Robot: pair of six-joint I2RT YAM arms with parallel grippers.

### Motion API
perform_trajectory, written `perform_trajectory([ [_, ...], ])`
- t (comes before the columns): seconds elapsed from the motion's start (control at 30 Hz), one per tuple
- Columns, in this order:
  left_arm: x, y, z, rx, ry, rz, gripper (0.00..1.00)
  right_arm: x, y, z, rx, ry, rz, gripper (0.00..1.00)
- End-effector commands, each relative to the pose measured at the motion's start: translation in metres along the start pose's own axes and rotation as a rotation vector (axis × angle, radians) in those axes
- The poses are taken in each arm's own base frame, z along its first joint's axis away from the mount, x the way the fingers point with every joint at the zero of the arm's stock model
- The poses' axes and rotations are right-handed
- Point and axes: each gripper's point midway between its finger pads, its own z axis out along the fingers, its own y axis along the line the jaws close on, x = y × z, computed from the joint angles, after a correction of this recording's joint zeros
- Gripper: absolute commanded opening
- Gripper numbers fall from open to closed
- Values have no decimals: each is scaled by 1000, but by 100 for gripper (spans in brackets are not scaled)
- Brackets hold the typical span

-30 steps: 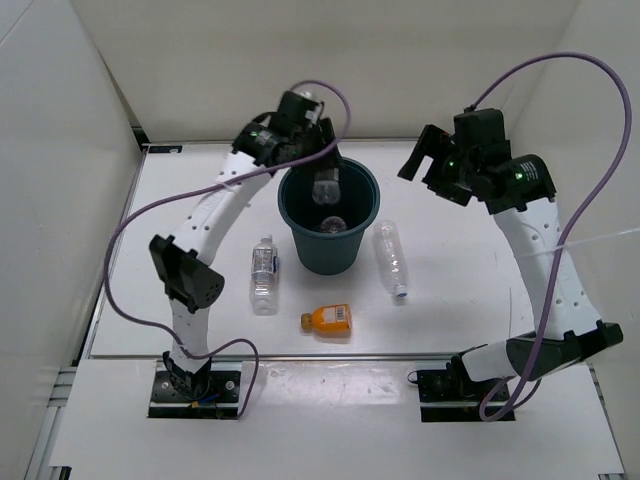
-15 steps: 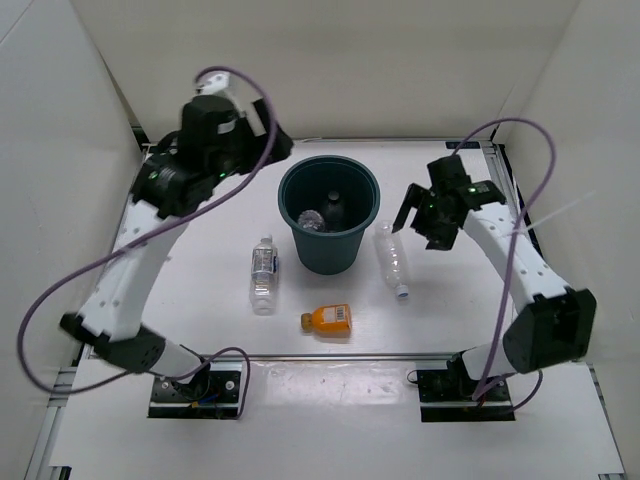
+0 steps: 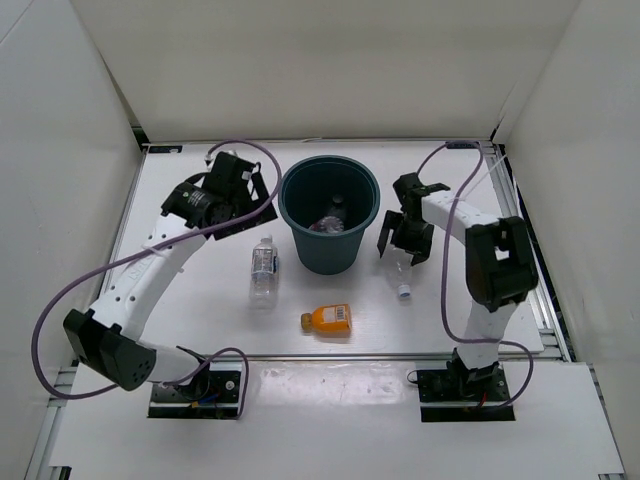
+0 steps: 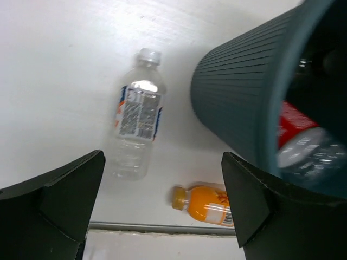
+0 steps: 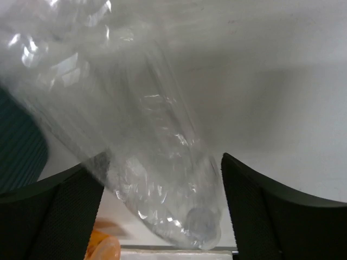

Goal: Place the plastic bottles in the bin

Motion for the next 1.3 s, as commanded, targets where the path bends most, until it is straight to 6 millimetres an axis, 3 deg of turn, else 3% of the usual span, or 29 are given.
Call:
perform_trajectory([
  [0.0,-8,22,-20,-38,-87,-86,100,-10,-4,14,51,-1,-28,85],
  [0.03,-10,26,-19,-49,-100,-94,100,-9,-5,16,56,7,-28,75],
  [0.13,-9,35,-18,-56,-137,-108,100,-1,-9,14,59,12,-14,65],
  [0.23,-6,53,-12,-109,-169,-147,100,-3,-5,-16,31,-33,18,51],
  [0.33,8,59,3,-111,-120,-167,100,-6,-2,-67,-3,-100,66,41],
  [0.37,8,61,7,-103,-112,-172,100,-11,4,-101,-42,-154,79,37],
  [0.47,26,61,25,-89,-3,-158,100,-21,18,-170,-146,-280,127,33],
  [0.5,26,58,27,-65,6,-170,100,-32,28,-209,-210,-360,136,33],
  [0.6,38,63,45,-56,40,-176,100,-48,55,-282,-348,-556,99,33],
  [0.63,43,59,48,-31,55,-177,100,-56,65,-320,-415,-655,82,33],
  [0.7,48,60,60,-24,76,-165,100,-61,93,-342,-453,-741,-20,33],
  [0.73,53,57,62,-10,104,-156,100,-73,107,-336,-430,-756,-48,33],
  [0.77,56,55,69,-8,124,-155,100,-77,121,-363,-446,-841,-70,33],
  [0.8,57,53,72,4,137,-143,100,-81,130,-366,-434,-867,-96,33],
  [0.83,61,52,74,11,155,-131,100,-91,144,-349,-379,-870,-146,33],
  [0.9,60,46,78,39,159,-124,100,-89,169,-353,-369,-926,-218,35],
  [0.93,63,45,81,40,176,-124,100,-99,179,-347,-331,-969,-230,45],
  [1.0,62,44,84,43,173,-113,100,-97,195,-326,-302,-946,-278,47],
  [1.07,63,43,87,49,181,-113,100,-94,197,-315,-281,-927,-283,57],
  [1.1,64,41,90,58,189,-105,100,-89,201,-307,-280,-906,-301,67],
  [1.13,64,41,90,58,189,-105,100,-85,198,-303,-275,-887,-312,80],
  [1.17,67,42,94,55,194,-105,100,-76,198,-298,-267,-868,-331,100],
  [1.27,80,43,103,57,219,-97,100,-69,178,-335,-264,-949,-299,100],
])
